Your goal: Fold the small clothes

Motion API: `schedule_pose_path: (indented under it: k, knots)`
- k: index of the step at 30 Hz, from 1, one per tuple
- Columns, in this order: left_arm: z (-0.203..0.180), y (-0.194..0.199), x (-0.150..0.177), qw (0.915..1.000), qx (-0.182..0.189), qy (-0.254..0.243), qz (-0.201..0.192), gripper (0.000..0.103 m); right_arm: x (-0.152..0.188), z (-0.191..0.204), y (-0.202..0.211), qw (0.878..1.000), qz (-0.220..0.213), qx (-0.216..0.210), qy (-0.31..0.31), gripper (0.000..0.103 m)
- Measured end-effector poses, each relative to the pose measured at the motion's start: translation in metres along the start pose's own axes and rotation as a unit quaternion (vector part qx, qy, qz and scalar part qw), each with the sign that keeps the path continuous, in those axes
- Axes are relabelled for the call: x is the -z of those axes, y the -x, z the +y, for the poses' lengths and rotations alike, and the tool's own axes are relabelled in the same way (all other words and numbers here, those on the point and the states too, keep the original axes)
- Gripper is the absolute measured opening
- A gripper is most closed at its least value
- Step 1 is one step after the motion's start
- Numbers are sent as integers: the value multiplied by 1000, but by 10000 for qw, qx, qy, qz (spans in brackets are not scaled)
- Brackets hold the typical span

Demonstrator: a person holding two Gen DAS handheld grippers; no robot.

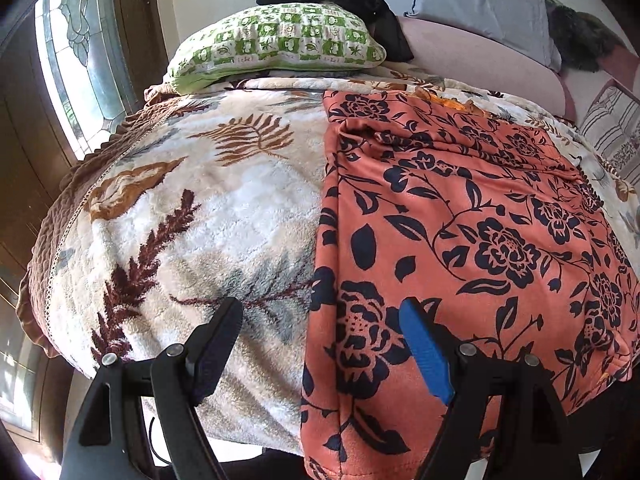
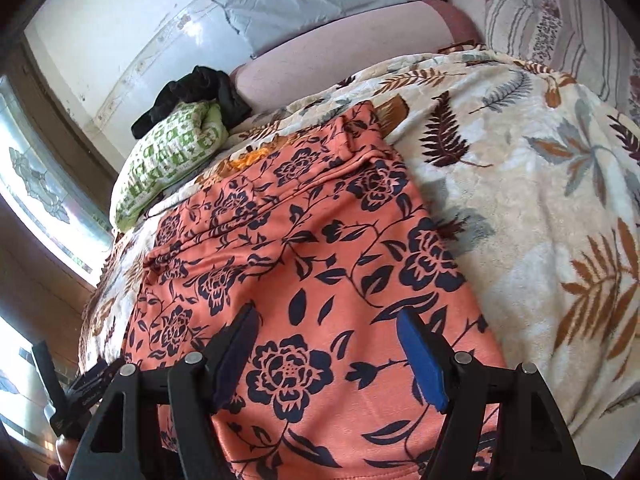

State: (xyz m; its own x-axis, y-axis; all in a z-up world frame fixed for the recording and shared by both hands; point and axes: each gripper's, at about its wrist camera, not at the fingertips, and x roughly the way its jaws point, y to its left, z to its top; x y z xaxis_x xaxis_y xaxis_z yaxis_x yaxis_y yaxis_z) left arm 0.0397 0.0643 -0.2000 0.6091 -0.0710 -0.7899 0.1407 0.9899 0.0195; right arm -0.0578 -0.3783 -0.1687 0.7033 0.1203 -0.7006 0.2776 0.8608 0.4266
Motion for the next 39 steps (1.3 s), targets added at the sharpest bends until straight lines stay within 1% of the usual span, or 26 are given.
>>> schedule_pose_path:
  k: [5, 7, 10, 16, 18, 20, 21, 22, 23, 25, 26, 28, 30, 32, 33, 34, 35, 36, 37, 39]
  knots:
    - [2, 9, 9, 9999, -25, -15, -107, 81, -7, -20, 5, 9988, -122, -174, -452, 75]
    - [5, 11, 12, 9999, -17, 17, -123, 81, -8, -24, 7, 9981, -139, -250, -549, 75]
    - [13, 13, 17, 9999, -13, 93, -117, 81, -9, -29, 6, 9977, -84, -258, -619, 75]
    - [30, 9, 25, 9985, 160, 500, 122, 81, -8, -40, 1, 9961, 76, -273, -832, 75]
    - [30, 8, 26, 9986, 182, 485, 143, 81, -7, -44, -2, 9957, 165, -255, -878, 75]
    - [28, 10, 28, 9984, 368, 413, 135, 81, -6, -47, -5, 9959, 234, -217, -847, 75]
    - [27, 11, 29, 9978, 536, 376, 133, 78, -6, -48, -6, 9961, 271, -193, -811, 75]
    - [25, 11, 31, 9969, 702, 314, 137, 72, -5, -50, -7, 9964, 312, -172, -775, 75]
    - [23, 12, 32, 9960, 852, 236, 158, 69, -3, -52, -8, 9965, 356, -164, -737, 75]
    - [20, 10, 36, 9941, 1059, 98, 201, 57, 0, -55, -8, 9969, 421, -173, -640, 75]
    - [20, 10, 38, 9933, 1133, 42, 223, 54, 2, -57, -6, 9973, 429, -183, -572, 75]
    - [24, 8, 43, 9906, 1340, 39, 285, 39, 7, -60, -2, 9979, 441, -236, -415, 75]
    - [28, 7, 48, 9878, 1519, 67, 346, 34, 14, -66, 5, 9979, 413, -375, -336, 75]
    - [30, 7, 52, 9869, 1562, 66, 398, 34, 22, -72, 13, 9977, 397, -454, -307, 75]
    - [31, 7, 53, 9862, 1595, 130, 424, 36, 25, -74, 18, 9975, 393, -489, -318, 75]
    - [33, 6, 53, 9847, 1666, 216, 461, 43, 29, -77, 22, 9974, 377, -507, -336, 75]
    - [34, 5, 52, 9828, 1755, 296, 486, 48, 31, -79, 27, 9975, 339, -491, -369, 75]
    - [33, 5, 51, 9813, 1825, 349, 494, 55, 34, -83, 31, 9976, 296, -455, -420, 75]
    - [31, 4, 49, 9810, 1842, 349, 497, 60, 36, -86, 34, 9976, 256, -430, -471, 75]
    - [23, 3, 48, 9840, 1709, 176, 473, 60, 39, -93, 39, 9978, 202, -322, -545, 75]
